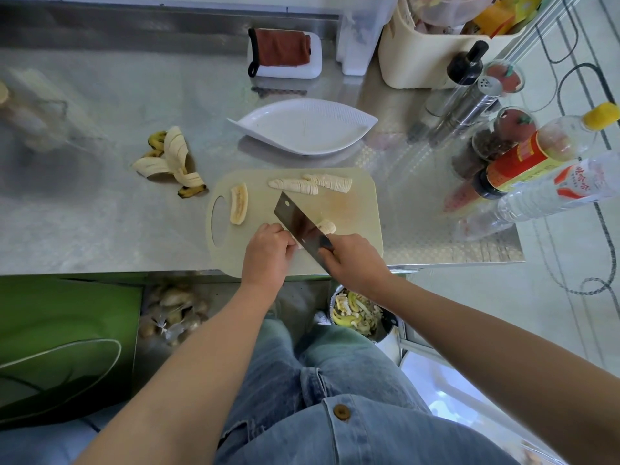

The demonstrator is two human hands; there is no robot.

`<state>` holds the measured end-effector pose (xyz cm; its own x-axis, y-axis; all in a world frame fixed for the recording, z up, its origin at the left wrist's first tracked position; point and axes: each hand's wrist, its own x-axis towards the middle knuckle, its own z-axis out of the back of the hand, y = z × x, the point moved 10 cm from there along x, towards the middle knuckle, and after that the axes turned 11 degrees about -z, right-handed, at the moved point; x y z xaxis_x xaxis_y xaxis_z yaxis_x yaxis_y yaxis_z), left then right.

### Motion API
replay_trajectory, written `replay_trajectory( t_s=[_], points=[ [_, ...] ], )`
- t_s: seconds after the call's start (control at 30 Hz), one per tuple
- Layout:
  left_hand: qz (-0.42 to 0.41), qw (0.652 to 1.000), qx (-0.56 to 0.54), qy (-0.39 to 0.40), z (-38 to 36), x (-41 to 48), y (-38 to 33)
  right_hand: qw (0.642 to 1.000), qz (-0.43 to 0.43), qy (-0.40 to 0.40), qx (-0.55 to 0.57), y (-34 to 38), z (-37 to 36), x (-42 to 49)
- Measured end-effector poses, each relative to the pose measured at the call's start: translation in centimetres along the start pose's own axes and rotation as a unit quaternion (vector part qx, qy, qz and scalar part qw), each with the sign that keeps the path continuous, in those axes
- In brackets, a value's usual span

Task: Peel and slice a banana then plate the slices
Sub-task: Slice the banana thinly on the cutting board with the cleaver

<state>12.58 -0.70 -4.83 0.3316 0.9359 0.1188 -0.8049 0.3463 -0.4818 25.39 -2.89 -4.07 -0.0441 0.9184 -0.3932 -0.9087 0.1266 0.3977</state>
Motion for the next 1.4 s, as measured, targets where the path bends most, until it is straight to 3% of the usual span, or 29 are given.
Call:
replay_trajectory(
  t_s=[0.4,1.07,1.4],
  points=[
    [0.001,1.000,0.007,0.004,-0.3,0.1,0.3,0.999,-0.032,0.031,0.015,-0.9,-1.7,0.1],
    [-0.001,1.000,0.008,-0.004,-0.1,0.1,0.3,1.000,0.001,-0.006,0.021,-0.5,-0.3,0.7],
    [-0.002,1.000,0.011,0.003,-0.4,0.2,0.3,1.000,-0.009,0.024,-0.013,-0.2,-0.8,0.2]
  ],
)
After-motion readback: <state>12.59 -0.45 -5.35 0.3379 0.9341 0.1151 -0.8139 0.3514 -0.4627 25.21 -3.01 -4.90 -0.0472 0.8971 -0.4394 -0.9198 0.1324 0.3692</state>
